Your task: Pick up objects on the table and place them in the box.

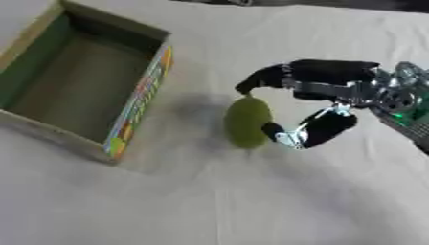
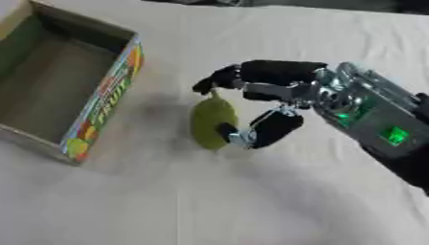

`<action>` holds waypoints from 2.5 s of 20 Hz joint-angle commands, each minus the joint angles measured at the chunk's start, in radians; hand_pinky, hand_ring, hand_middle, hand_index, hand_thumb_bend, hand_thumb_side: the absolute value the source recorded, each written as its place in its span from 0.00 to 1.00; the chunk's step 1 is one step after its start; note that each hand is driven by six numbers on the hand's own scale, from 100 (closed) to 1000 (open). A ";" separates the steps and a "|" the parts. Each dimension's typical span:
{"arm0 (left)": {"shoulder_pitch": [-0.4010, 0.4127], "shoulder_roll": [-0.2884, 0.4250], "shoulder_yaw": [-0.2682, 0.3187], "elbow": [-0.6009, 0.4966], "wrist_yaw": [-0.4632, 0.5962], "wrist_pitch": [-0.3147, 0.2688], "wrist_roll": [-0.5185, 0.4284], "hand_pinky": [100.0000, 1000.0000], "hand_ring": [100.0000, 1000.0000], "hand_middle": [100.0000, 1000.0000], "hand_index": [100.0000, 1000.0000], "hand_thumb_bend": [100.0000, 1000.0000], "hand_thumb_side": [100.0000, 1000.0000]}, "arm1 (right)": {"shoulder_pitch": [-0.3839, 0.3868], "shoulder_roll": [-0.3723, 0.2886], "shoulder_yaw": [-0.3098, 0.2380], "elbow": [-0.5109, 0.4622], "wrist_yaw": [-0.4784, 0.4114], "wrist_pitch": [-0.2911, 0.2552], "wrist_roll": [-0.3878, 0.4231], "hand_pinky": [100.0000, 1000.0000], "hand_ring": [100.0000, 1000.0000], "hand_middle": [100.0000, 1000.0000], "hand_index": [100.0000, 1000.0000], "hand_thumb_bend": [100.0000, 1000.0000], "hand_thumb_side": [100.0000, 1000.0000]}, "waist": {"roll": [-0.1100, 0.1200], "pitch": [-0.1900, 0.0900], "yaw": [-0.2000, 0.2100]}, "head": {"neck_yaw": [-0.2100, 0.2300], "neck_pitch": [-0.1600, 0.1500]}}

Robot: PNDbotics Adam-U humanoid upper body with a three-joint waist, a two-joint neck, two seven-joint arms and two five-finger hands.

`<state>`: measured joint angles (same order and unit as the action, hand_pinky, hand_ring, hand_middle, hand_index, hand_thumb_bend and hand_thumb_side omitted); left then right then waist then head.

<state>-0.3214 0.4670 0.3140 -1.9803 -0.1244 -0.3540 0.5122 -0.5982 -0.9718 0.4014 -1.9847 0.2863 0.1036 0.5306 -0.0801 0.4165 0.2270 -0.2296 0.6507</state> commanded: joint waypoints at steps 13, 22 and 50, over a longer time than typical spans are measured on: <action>-0.001 0.008 0.002 -0.020 0.004 0.001 -0.019 0.44 0.52 0.50 0.66 0.00 0.52 | -0.015 0.014 0.023 0.086 0.174 -0.098 0.052 1.00 1.00 0.88 1.00 0.00 0.33 | -0.002 -0.010 0.019 | -0.005 -0.014; 0.000 0.009 0.002 -0.020 0.005 0.002 -0.022 0.44 0.52 0.51 0.66 0.00 0.52 | 0.002 0.001 0.035 0.143 0.206 -0.154 0.122 1.00 1.00 0.88 1.00 0.00 0.42 | -0.004 -0.011 0.018 | -0.002 -0.016; 0.008 0.002 0.000 -0.020 0.014 0.005 -0.038 0.44 0.53 0.51 0.66 0.00 0.52 | -0.017 0.020 0.061 0.161 0.249 -0.199 -0.133 0.81 0.81 0.68 0.81 0.00 0.22 | -0.003 -0.012 0.016 | -0.007 -0.023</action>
<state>-0.3092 0.4542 0.3098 -1.9803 -0.1137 -0.3481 0.4779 -0.6066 -0.9339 0.4690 -1.8112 0.5384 -0.0933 0.4195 -0.0887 0.4252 0.2442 -0.2344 0.6397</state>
